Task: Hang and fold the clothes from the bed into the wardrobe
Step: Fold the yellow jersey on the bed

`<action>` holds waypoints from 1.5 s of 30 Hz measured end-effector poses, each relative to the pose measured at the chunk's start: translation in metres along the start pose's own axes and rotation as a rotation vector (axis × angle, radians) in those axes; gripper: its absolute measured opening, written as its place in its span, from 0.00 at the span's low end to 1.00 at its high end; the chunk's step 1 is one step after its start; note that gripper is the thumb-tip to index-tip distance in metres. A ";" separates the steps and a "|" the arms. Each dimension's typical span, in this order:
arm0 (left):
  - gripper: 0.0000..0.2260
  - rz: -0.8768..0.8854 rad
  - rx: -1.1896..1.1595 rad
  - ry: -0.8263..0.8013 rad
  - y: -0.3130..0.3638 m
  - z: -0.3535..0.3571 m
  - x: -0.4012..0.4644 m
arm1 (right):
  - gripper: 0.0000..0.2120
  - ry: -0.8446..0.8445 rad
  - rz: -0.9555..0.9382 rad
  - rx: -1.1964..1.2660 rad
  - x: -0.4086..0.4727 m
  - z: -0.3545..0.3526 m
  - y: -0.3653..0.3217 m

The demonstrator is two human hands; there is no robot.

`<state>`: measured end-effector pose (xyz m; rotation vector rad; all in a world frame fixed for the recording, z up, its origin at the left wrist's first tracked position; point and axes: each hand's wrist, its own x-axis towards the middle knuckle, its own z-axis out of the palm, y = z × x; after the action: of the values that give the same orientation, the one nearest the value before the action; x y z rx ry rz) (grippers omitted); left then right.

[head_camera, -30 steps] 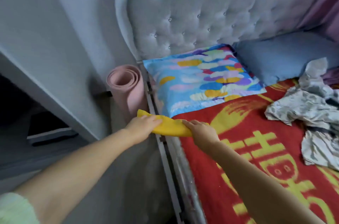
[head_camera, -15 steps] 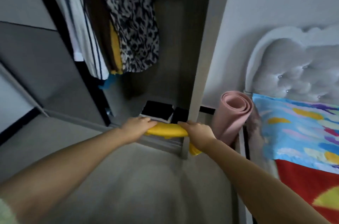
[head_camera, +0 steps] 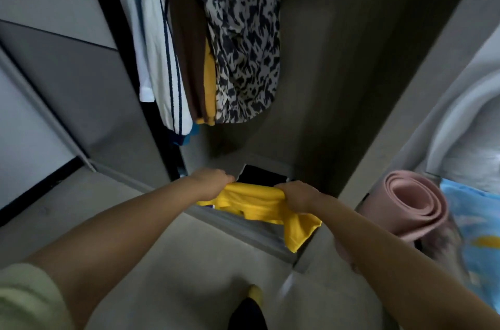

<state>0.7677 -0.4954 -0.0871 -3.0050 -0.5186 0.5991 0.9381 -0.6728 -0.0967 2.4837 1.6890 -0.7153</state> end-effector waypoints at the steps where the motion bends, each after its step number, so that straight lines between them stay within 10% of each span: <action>1: 0.20 0.004 -0.010 -0.028 -0.008 -0.001 0.018 | 0.25 -0.034 0.000 0.004 0.019 -0.005 0.008; 16: 0.16 0.093 -0.152 -0.161 -0.108 0.010 0.265 | 0.21 -0.108 0.144 0.098 0.231 -0.051 0.113; 25: 0.19 0.212 -0.173 -0.081 -0.137 0.139 0.470 | 0.22 0.065 0.253 0.016 0.392 0.068 0.207; 35: 0.23 0.434 -0.041 0.395 -0.135 0.328 0.574 | 0.38 0.242 0.357 -0.129 0.506 0.269 0.249; 39: 0.39 0.312 0.119 0.064 -0.130 0.398 0.558 | 0.38 0.136 0.355 -0.144 0.501 0.332 0.234; 45: 0.49 0.398 0.140 0.210 -0.133 0.440 0.542 | 0.39 -0.006 0.319 -0.207 0.478 0.362 0.219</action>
<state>1.0307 -0.2056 -0.6798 -2.9968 0.1313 0.3075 1.1504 -0.4540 -0.6572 2.5110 1.2456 -0.4874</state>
